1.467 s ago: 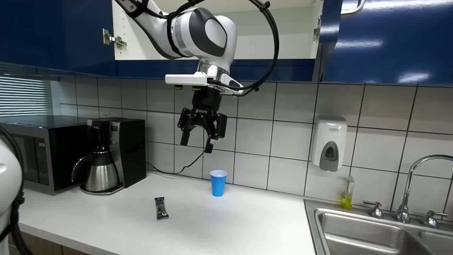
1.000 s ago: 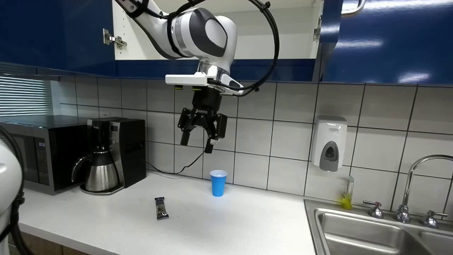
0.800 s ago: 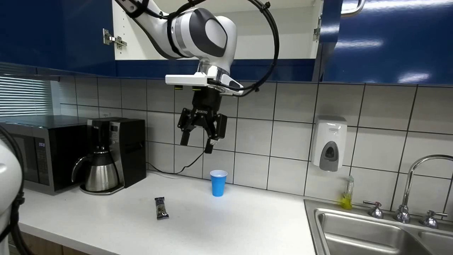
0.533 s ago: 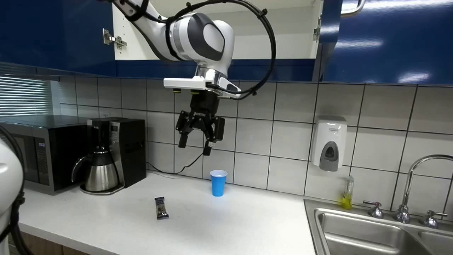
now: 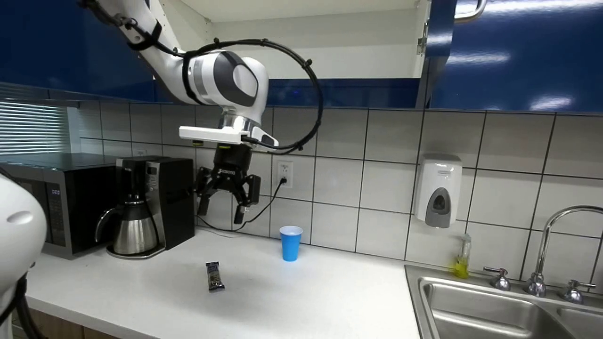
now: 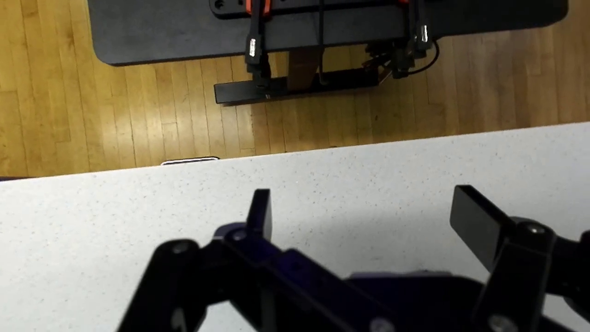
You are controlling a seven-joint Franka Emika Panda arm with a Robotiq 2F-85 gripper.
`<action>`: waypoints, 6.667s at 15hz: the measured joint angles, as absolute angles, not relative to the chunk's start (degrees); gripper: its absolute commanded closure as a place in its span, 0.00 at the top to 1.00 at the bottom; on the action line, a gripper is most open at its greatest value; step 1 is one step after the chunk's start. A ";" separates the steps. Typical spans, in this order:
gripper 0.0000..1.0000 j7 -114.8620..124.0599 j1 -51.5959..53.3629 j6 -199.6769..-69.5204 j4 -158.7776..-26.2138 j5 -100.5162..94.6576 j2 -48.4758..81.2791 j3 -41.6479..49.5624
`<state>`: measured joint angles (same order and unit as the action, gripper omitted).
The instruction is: Pick up the object from the counter and put it in the cabinet
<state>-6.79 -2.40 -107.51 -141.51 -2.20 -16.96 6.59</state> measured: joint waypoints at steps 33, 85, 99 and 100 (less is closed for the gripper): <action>1.00 -15.09 4.64 -142.75 -130.22 -6.30 23.89 -2.43; 0.09 -11.23 6.68 -137.42 -101.32 -8.62 45.92 -4.29; 0.09 -1.83 5.64 -135.93 -110.64 -2.20 34.20 -2.43; 0.09 -1.74 5.38 -135.93 -112.20 -1.86 32.72 -2.28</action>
